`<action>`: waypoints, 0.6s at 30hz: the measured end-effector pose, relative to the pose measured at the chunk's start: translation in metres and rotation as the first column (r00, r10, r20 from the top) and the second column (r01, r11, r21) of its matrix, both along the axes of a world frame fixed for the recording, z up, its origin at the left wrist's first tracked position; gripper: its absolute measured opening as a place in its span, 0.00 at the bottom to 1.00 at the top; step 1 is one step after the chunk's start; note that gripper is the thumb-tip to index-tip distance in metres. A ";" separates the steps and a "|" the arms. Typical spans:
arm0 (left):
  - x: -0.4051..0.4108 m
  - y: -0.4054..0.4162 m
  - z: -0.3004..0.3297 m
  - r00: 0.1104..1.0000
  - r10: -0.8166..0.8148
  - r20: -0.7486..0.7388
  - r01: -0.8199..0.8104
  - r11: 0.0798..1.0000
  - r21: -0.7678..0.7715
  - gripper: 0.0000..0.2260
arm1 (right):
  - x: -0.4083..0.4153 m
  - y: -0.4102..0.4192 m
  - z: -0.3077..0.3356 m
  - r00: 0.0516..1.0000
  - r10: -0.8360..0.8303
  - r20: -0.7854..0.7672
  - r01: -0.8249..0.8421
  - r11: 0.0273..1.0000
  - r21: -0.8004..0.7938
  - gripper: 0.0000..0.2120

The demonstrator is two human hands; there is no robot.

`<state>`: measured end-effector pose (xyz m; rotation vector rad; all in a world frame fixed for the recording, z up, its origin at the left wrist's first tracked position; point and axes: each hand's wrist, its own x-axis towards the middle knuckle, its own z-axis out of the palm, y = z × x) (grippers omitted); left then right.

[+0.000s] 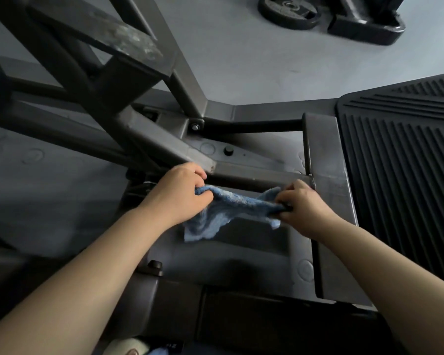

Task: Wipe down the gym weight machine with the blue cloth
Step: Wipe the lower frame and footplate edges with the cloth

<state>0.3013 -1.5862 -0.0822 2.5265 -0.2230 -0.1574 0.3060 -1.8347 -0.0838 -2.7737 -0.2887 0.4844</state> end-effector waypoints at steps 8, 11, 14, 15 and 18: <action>0.009 -0.044 -0.001 0.967 0.202 -0.156 -0.220 0.969 -0.110 0.18 | -0.004 0.030 -0.021 0.718 -0.566 -0.406 0.694 0.528 0.490 0.06; 0.026 -0.057 0.006 0.982 0.146 -0.116 -0.163 0.975 -0.150 0.09 | 0.010 0.023 -0.016 0.645 -0.638 -0.422 0.741 0.386 0.549 0.04; 0.058 -0.067 0.013 0.988 0.154 -0.033 -0.157 0.971 -0.180 0.08 | 0.033 -0.002 0.003 0.634 -0.729 -0.258 0.710 0.417 0.567 0.04; 0.070 -0.071 0.015 0.991 0.135 0.011 -0.132 0.979 -0.158 0.09 | 0.038 -0.011 0.006 0.629 -0.746 -0.218 0.711 0.438 0.551 0.03; 0.099 -0.093 0.016 0.991 -0.001 0.136 0.016 0.993 -0.113 0.12 | 0.038 -0.030 0.003 0.592 -0.804 -0.051 0.737 0.516 0.437 0.07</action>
